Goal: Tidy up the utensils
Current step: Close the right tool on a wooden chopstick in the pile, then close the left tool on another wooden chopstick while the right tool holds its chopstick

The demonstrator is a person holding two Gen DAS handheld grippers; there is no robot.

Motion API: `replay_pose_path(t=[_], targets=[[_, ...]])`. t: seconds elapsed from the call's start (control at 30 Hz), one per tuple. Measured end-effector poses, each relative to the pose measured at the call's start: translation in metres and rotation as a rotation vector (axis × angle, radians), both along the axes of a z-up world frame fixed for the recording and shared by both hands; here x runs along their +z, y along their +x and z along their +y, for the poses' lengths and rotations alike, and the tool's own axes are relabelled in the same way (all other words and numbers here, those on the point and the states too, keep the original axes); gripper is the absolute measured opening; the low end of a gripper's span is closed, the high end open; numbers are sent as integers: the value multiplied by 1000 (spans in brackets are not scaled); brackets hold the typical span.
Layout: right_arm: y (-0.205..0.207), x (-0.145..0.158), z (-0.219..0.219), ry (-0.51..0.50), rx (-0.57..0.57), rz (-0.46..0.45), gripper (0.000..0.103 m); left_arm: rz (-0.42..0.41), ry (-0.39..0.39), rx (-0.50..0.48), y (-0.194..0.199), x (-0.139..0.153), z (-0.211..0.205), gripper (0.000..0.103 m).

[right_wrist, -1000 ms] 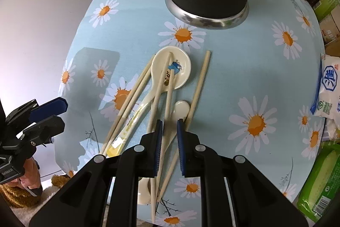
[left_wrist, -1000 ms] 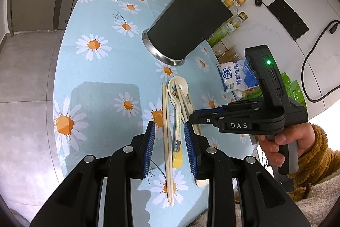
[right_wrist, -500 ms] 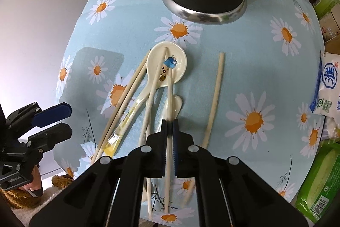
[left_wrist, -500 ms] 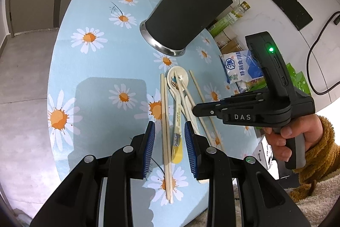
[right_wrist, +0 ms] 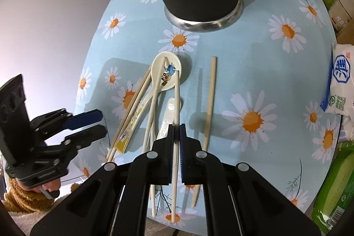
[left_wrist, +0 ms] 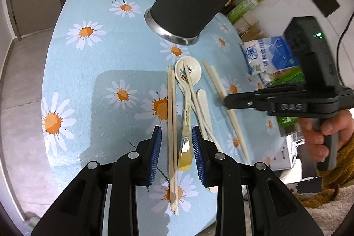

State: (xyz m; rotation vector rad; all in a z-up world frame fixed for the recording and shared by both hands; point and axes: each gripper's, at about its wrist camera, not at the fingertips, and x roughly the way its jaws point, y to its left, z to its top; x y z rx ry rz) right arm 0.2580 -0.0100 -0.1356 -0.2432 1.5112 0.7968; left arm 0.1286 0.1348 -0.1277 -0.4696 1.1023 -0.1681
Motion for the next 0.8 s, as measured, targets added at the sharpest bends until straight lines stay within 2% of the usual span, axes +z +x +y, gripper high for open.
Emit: replay_pose_path(t=[0.47, 0.8], targets=[[4, 36, -50, 144, -47, 11, 6, 147, 212, -41, 28, -13, -22, 27], [6, 49, -80, 201, -72, 20, 6, 203, 276, -45, 42, -17, -27, 26]])
